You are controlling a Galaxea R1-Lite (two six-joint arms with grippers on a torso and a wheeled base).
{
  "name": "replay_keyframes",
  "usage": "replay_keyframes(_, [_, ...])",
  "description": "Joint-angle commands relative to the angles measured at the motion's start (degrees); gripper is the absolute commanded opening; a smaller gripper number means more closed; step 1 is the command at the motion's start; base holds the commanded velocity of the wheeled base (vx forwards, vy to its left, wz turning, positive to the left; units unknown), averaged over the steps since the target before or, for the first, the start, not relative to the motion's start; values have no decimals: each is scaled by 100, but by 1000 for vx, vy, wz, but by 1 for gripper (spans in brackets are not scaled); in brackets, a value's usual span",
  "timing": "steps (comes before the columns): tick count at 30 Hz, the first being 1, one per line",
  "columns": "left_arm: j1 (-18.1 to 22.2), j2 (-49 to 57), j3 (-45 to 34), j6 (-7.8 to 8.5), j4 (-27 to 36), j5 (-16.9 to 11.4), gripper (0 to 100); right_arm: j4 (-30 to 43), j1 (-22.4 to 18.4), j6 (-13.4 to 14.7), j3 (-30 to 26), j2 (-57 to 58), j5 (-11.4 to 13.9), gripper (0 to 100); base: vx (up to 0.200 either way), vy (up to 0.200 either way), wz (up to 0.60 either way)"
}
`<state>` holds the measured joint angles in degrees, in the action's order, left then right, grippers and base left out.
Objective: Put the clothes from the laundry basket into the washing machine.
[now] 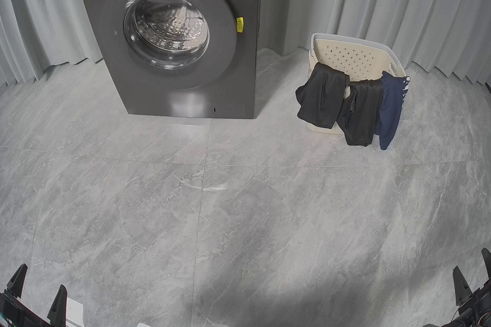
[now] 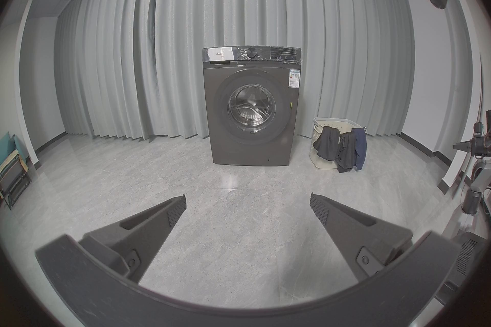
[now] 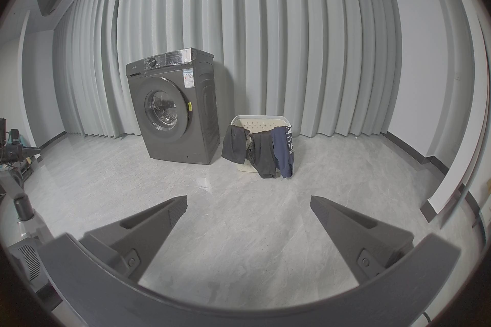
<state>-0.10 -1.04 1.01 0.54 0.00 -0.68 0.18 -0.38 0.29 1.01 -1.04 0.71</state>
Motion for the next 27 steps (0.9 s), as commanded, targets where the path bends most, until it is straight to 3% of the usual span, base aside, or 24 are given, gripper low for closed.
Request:
replay_keyframes(1, [1, 77, -101, -1, 0, -2, 100, -1, 3, -3, -101, 25, 0, 100, 0, 0, 0])
replay_keyframes(21, [1, 77, -101, -1, 0, -2, 100, -9, 3, -3, -101, 25, 8, 100, 0, 0, 0])
replay_keyframes(27, [1, 77, -101, -45, 0, 24, 100, -9, -15, -3, -101, 25, 8, 100, 200, 0, 0])
